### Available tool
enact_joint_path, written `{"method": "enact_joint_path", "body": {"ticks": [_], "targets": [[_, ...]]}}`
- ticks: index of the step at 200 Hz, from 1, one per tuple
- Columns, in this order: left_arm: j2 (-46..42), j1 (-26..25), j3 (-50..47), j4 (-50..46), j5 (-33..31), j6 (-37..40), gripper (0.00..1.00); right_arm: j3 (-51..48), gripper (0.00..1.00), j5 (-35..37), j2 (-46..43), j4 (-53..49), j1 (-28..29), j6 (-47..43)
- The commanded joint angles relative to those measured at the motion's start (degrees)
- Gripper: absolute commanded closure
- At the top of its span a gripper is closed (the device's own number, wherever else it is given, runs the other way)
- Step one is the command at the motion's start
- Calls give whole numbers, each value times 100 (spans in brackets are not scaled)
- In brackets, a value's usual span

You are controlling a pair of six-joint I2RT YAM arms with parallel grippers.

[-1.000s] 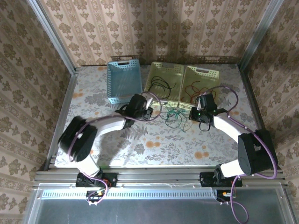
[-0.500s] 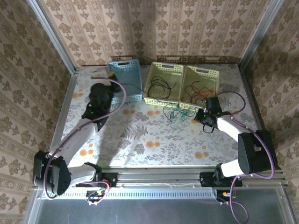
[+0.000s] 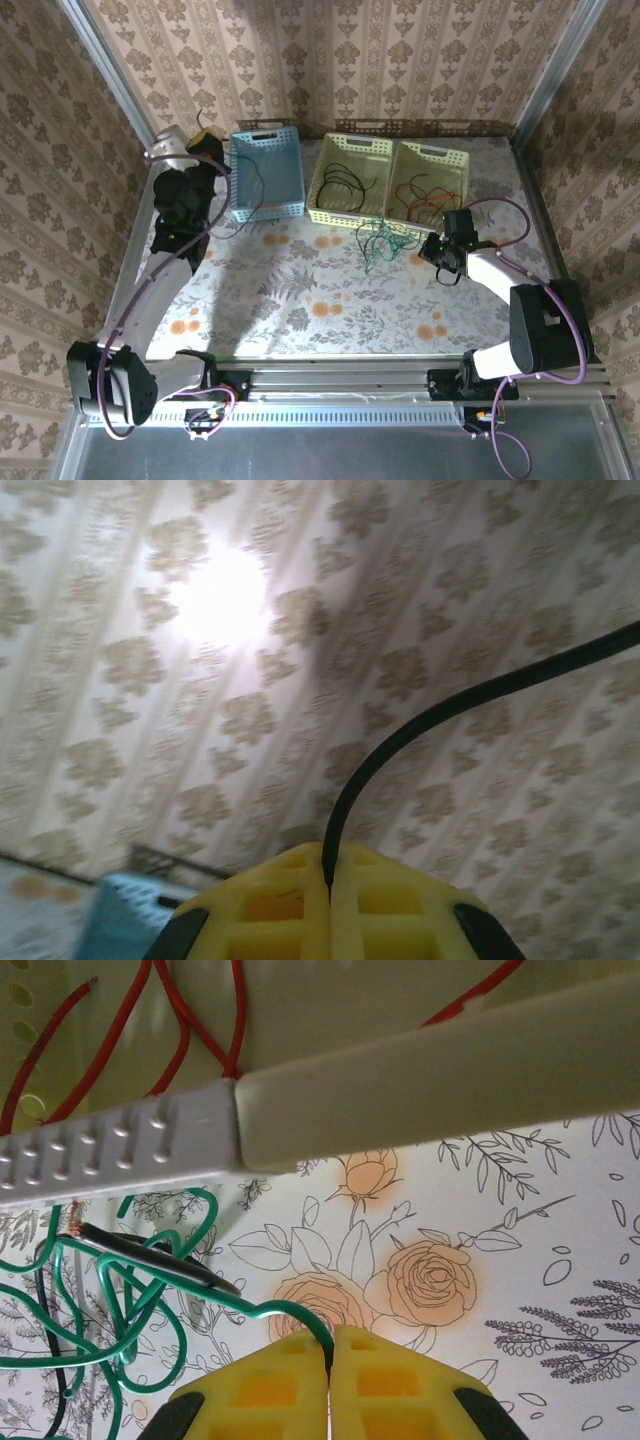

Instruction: Untangle the cables

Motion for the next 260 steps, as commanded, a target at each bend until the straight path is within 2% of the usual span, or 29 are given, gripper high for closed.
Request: {"method": "enact_joint_path", "body": {"ticks": [1, 36, 80, 133, 189, 219, 247, 260], "targets": [[325, -31, 534, 836, 1003, -499, 100, -75, 91, -136, -114, 201, -25, 74], [1107, -227, 1650, 1148, 1517, -413, 100, -164, 91, -190, -398, 308, -25, 57], [2872, -688, 3179, 497, 1818, -47, 100, -165, 91, -395, -478, 360, -19, -23], [4709, -1087, 3792, 283, 1820, -236, 100, -183, 90, -583, -761, 315, -8, -212], [5361, -1634, 3659, -568, 1890, -222, 100, -165, 90, -582, -824, 189, -8, -314], [5341, -1686, 3523, -818, 1806, -199, 100, -147, 90, -604, -794, 195, -8, -323], [5327, -1668, 3733, -1418, 1559, 174, 100, -139, 90, -604, -764, 205, -8, -306], [5345, -1683, 3939, -1846, 1361, 444, 82, -130, 90, -619, -741, 204, -8, -306]]}}
